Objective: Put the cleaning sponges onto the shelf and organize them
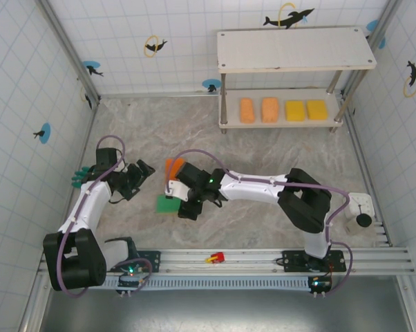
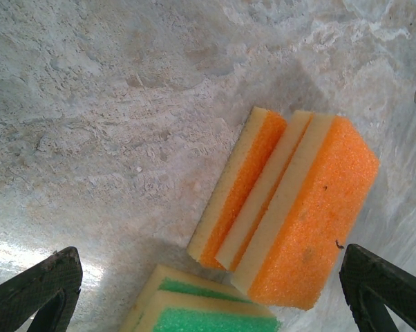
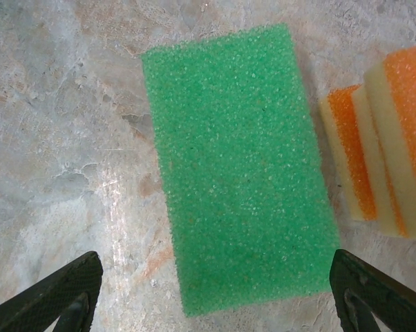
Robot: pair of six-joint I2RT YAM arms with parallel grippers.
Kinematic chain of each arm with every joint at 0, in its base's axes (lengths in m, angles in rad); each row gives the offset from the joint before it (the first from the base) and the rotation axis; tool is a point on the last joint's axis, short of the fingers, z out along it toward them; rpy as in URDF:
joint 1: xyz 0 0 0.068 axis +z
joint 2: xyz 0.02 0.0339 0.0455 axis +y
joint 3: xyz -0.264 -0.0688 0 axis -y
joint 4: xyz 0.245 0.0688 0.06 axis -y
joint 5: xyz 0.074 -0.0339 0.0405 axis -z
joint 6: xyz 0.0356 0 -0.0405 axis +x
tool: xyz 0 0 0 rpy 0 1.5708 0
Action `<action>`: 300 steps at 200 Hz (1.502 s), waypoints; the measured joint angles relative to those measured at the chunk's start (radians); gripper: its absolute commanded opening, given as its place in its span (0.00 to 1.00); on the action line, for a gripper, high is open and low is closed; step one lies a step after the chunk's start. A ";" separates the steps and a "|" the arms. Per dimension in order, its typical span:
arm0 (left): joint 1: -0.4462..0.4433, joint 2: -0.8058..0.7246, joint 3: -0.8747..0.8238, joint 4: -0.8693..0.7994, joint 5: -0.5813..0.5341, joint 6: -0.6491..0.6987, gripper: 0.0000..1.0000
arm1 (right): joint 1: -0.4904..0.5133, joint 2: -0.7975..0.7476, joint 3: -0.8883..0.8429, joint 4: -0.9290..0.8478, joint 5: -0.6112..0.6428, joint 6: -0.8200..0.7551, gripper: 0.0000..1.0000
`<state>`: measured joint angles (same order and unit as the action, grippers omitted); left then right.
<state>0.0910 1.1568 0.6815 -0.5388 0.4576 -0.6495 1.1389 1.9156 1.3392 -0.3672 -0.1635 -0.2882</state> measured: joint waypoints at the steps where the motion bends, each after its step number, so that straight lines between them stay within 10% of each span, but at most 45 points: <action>1: 0.000 0.000 0.000 0.000 0.000 0.000 0.97 | 0.000 0.001 0.002 -0.001 0.000 -0.001 0.87; 300: 0.000 -0.171 -0.122 -0.025 0.059 -0.033 0.97 | -0.006 0.070 0.048 -0.027 0.059 -0.052 0.87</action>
<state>0.0910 0.9863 0.5591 -0.5640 0.5167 -0.6823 1.1332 1.9854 1.3869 -0.3939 -0.1043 -0.3405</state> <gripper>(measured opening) 0.974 0.868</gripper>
